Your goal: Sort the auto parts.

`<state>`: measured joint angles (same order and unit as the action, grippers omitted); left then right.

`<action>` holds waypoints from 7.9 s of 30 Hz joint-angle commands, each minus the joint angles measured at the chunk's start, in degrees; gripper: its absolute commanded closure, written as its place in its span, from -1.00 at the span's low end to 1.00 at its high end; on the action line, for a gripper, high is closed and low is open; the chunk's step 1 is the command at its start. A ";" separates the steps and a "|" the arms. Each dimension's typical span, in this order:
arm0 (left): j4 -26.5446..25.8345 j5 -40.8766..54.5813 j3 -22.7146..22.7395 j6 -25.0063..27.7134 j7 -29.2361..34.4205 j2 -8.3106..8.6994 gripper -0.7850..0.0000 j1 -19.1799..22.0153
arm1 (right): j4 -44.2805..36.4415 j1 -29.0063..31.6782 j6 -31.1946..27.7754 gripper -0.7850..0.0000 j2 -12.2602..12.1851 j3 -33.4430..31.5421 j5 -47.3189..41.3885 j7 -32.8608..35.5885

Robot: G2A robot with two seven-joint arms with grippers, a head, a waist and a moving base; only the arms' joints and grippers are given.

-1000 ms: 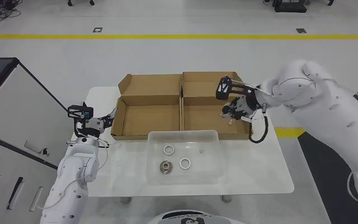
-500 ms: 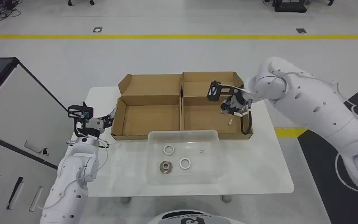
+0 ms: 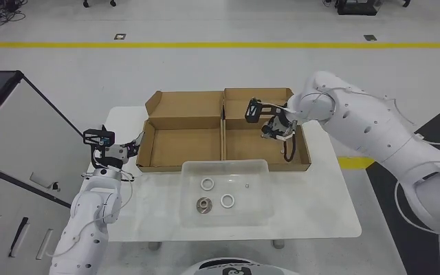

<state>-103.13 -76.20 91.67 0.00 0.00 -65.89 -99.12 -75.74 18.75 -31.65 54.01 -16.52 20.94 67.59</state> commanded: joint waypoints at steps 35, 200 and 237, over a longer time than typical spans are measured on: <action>0.00 0.00 0.00 0.00 0.00 0.00 -1.00 0.00 | 30.43 3.13 15.24 1.00 20.90 6.78 14.69 -0.18; 0.00 0.00 0.00 0.00 0.00 0.00 -1.00 0.00 | -10.60 14.34 11.72 -0.29 12.38 6.33 10.61 15.72; 0.00 0.00 0.00 0.00 0.00 0.00 -1.00 0.00 | -9.87 18.55 14.29 0.04 12.08 1.55 16.44 12.77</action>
<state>-103.13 -76.20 91.67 0.00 0.00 -65.89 -99.12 -85.65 37.23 -17.38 66.04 -14.91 37.29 80.28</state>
